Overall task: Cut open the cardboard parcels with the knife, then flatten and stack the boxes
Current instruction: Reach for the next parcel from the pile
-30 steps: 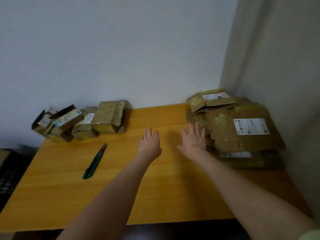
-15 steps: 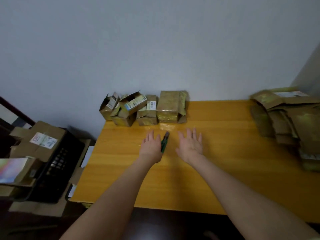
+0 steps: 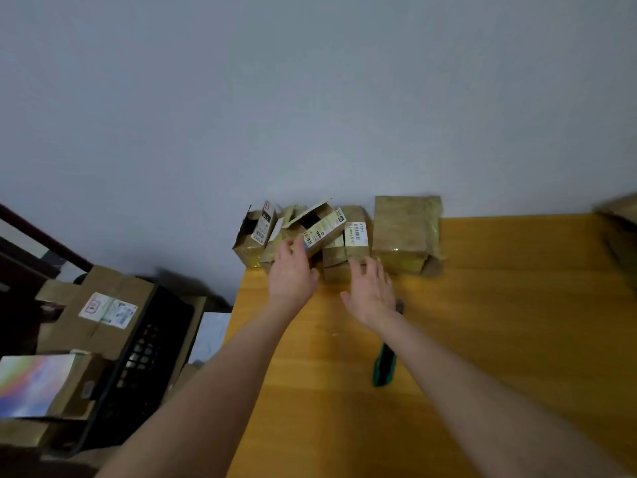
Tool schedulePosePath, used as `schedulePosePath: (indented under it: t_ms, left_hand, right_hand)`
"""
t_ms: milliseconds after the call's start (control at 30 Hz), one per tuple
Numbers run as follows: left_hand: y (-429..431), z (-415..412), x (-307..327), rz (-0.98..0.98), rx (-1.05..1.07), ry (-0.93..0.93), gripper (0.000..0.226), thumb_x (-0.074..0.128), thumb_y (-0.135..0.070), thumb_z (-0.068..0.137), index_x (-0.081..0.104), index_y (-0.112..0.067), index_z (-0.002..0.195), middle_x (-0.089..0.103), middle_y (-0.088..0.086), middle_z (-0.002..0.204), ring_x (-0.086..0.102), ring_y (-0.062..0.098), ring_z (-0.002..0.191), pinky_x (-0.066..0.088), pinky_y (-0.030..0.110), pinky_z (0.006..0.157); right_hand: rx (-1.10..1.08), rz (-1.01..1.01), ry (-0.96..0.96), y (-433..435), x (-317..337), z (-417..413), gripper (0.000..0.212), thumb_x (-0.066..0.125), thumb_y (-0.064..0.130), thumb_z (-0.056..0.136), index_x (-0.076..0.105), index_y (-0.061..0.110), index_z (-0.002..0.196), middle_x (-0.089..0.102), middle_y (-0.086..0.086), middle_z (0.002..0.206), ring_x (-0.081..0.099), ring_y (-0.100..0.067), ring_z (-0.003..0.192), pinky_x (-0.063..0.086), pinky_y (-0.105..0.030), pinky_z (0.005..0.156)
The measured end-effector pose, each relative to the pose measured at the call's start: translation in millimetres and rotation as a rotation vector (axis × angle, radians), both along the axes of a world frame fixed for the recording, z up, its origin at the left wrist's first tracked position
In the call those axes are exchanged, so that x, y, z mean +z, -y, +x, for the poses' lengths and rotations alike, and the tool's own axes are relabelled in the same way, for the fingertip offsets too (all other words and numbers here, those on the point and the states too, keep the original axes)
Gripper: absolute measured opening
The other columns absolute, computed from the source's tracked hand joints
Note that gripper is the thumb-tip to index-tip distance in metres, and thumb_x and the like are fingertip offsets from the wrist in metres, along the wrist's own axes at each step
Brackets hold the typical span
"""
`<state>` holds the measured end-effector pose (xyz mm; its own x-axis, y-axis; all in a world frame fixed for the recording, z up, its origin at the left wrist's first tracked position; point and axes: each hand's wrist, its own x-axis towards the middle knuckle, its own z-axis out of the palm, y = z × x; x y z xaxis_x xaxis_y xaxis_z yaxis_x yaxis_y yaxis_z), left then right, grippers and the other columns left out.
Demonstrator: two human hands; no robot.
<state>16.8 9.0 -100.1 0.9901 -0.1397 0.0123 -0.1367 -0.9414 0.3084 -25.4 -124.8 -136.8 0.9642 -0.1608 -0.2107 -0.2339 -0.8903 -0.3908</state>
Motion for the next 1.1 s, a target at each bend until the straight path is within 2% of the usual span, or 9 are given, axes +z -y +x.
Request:
schedulePosePath:
  t_ms: [67, 133, 400, 567, 700, 833, 900, 1000, 1100]
  left_hand:
    - [-8.5, 26.8, 0.2, -0.035, 0.021, 0.031, 0.069, 0.06, -0.021, 0.09, 0.025, -0.01, 0.148, 0.032, 0.016, 0.143, 0.036, 0.031, 0.133, 0.044, 0.04, 0.101]
    - [-16.7, 53.8, 1.2, -0.037, 0.026, 0.041, 0.072, 0.062, -0.029, 0.09, 0.026, -0.01, 0.149, 0.032, 0.016, 0.144, 0.031, 0.031, 0.135, 0.039, 0.04, 0.105]
    - [-27.4, 132.7, -6.7, -0.145, 0.014, -0.204, 0.072, 0.052, -0.047, 0.093, 0.03, -0.009, 0.15, 0.033, 0.018, 0.151, 0.029, 0.033, 0.14, 0.029, 0.045, 0.11]
    - [-31.1, 152.6, -18.2, -0.151, -0.13, -0.341, 0.065, 0.032, -0.054, 0.099, 0.031, -0.013, 0.149, 0.042, 0.018, 0.147, 0.04, 0.035, 0.134, 0.034, 0.045, 0.108]
    - [-41.1, 157.3, -16.7, -0.233, -0.187, -0.349, 0.055, 0.032, -0.052, 0.1, 0.048, -0.016, 0.138, 0.056, 0.014, 0.132, 0.053, 0.032, 0.12, 0.043, 0.041, 0.099]
    - [-57.4, 151.3, -5.4, -0.324, -0.297, -0.285, 0.058, 0.04, -0.056, 0.096, 0.051, -0.013, 0.134, 0.053, 0.008, 0.129, 0.054, 0.027, 0.115, 0.045, 0.044, 0.098]
    - [-61.0, 141.7, 1.5, -0.349, -0.344, -0.292, 0.065, 0.05, -0.058, 0.091, 0.047, -0.013, 0.138, 0.048, 0.006, 0.134, 0.052, 0.023, 0.117, 0.045, 0.041, 0.098]
    - [-62.9, 128.2, 3.5, -0.361, -0.428, -0.328, 0.09, 0.064, -0.07, 0.072, 0.04, -0.021, 0.143, 0.052, 0.001, 0.136, 0.054, 0.02, 0.117, 0.05, 0.043, 0.096]
    - [-58.1, 110.3, -1.0, -0.349, -0.518, -0.405, 0.101, 0.077, -0.063, 0.064, 0.036, -0.019, 0.145, 0.052, -0.002, 0.135, 0.054, 0.017, 0.118, 0.052, 0.04, 0.094]
  right_hand:
    - [-0.047, 0.057, 0.007, -11.4, -2.5, 22.0, 0.072, 0.058, 0.036, 0.093, 0.018, 0.019, 0.151, 0.02, -0.012, 0.153, 0.026, -0.03, 0.139, 0.035, -0.041, 0.11]
    - [-0.124, 0.165, -0.005, -21.7, -3.2, 42.7, 0.068, 0.057, 0.038, 0.093, 0.024, 0.018, 0.149, 0.026, -0.011, 0.149, 0.034, -0.028, 0.133, 0.042, -0.039, 0.104]
    - [-0.515, 0.901, -0.031, -48.0, -6.6, 100.5, 0.039, 0.052, 0.03, 0.098, 0.047, 0.017, 0.134, 0.054, -0.006, 0.134, 0.054, -0.026, 0.118, 0.047, -0.036, 0.097]
    - [-0.711, 1.193, -0.086, -65.6, -7.0, 117.9, 0.04, 0.045, 0.037, 0.101, 0.046, 0.02, 0.137, 0.055, -0.004, 0.132, 0.056, -0.026, 0.116, 0.049, -0.034, 0.082]
    - [-0.826, 1.334, -0.057, -75.4, -5.3, 119.9, 0.035, 0.044, 0.029, 0.103, 0.047, 0.018, 0.135, 0.06, -0.008, 0.126, 0.059, -0.02, 0.101, 0.047, -0.029, 0.077]
    - [-0.907, 1.418, 0.025, -87.2, -1.4, 108.0, 0.018, 0.053, 0.017, 0.098, 0.052, 0.014, 0.116, 0.065, -0.002, 0.097, 0.06, -0.014, 0.08, 0.048, -0.026, 0.071]
    - [-0.942, 1.436, 0.064, -93.3, 3.7, 100.2, 0.027, 0.061, 0.019, 0.093, 0.057, 0.009, 0.118, 0.068, -0.003, 0.095, 0.063, -0.015, 0.082, 0.05, -0.028, 0.072]
    - [-0.978, 1.402, 0.12, -95.1, 9.7, 82.9, 0.047, 0.07, 0.029, 0.083, 0.059, 0.015, 0.126, 0.067, -0.005, 0.107, 0.062, -0.018, 0.089, 0.048, -0.028, 0.062]
    - [-0.992, 1.351, 0.137, -86.9, 13.4, 54.9, 0.048, 0.072, 0.034, 0.082, 0.058, 0.014, 0.124, 0.066, -0.006, 0.111, 0.063, -0.022, 0.097, 0.05, -0.03, 0.068]
